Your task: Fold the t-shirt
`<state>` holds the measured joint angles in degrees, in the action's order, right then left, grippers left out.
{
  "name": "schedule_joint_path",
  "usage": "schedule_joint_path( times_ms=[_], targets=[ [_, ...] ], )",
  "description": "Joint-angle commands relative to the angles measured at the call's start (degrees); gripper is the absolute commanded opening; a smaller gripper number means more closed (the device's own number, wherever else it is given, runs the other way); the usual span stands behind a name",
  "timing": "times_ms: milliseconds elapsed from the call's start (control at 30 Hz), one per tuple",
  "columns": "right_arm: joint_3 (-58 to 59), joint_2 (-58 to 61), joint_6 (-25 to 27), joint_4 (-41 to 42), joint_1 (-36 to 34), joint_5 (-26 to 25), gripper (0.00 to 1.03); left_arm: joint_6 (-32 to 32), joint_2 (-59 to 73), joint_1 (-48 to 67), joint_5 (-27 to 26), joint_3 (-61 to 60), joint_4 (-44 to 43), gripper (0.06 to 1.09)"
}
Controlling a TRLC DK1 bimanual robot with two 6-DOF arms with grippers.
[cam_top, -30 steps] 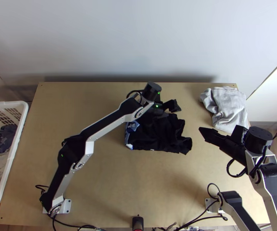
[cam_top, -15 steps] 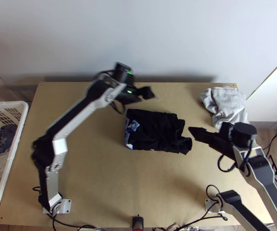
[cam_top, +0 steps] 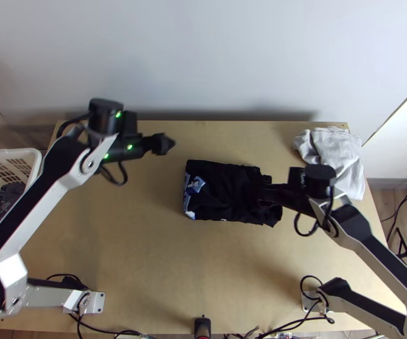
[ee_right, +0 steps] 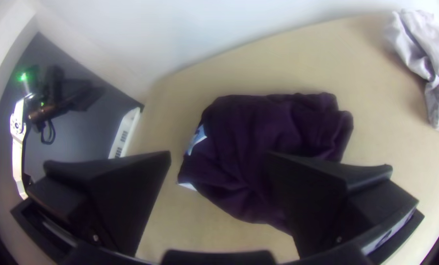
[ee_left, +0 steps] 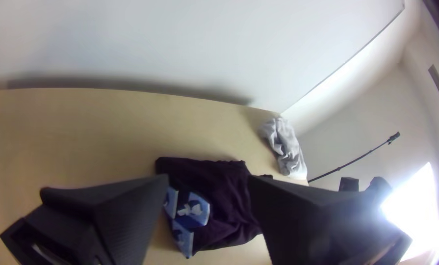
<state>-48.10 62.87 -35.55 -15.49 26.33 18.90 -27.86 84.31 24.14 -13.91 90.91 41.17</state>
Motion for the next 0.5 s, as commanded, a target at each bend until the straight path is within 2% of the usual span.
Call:
schedule_joint_path(
  times_ms=[0, 33, 67, 100, 133, 167, 200, 400, 467],
  targets=[
    [-3.5, 6.7, 0.5, 1.2, 5.3, -0.4, 0.71, 0.8, -13.2, -1.9, 2.7, -13.0, -1.7, 0.52],
    [-3.5, 7.2, 0.6, 1.6, 6.0, -0.9, 0.61, 0.7, -14.8, -2.5, 2.9, -14.6, -2.3, 0.38],
    [-3.5, 7.7, 0.5, 2.0, 6.5, -1.1, 0.50, 0.5, -16.5, -3.4, 2.9, -16.2, -2.6, 0.18],
    [-3.4, 8.1, 0.6, 2.7, 6.7, -1.2, 0.40, 0.3, -17.7, -3.8, 3.1, -17.4, -2.7, 0.09],
    [-3.1, 8.7, 0.4, 3.9, 6.8, -1.8, 0.28, 0.2, -19.2, -4.5, 3.5, -18.8, -2.7, 0.10],
    [-2.7, 9.2, 0.3, 5.8, 6.8, -2.8, 0.11, -0.4, -21.0, -5.4, 4.0, -20.4, -2.7, 0.10],
    [-2.1, 9.9, 0.2, 8.5, 6.9, -3.7, 0.02, -0.8, -22.8, -6.3, 4.2, -22.0, -2.9, 0.10],
    [-2.0, 19.0, 0.3, 17.6, 9.8, -4.9, 0.03, -1.0, -29.6, -9.3, 4.3, -28.5, -3.8, 0.10],
    [-4.0, 23.1, 0.2, 18.3, 11.6, -4.9, 0.03, -1.0, -31.1, -9.5, 4.3, -29.4, -3.6, 0.10]
  ],
)
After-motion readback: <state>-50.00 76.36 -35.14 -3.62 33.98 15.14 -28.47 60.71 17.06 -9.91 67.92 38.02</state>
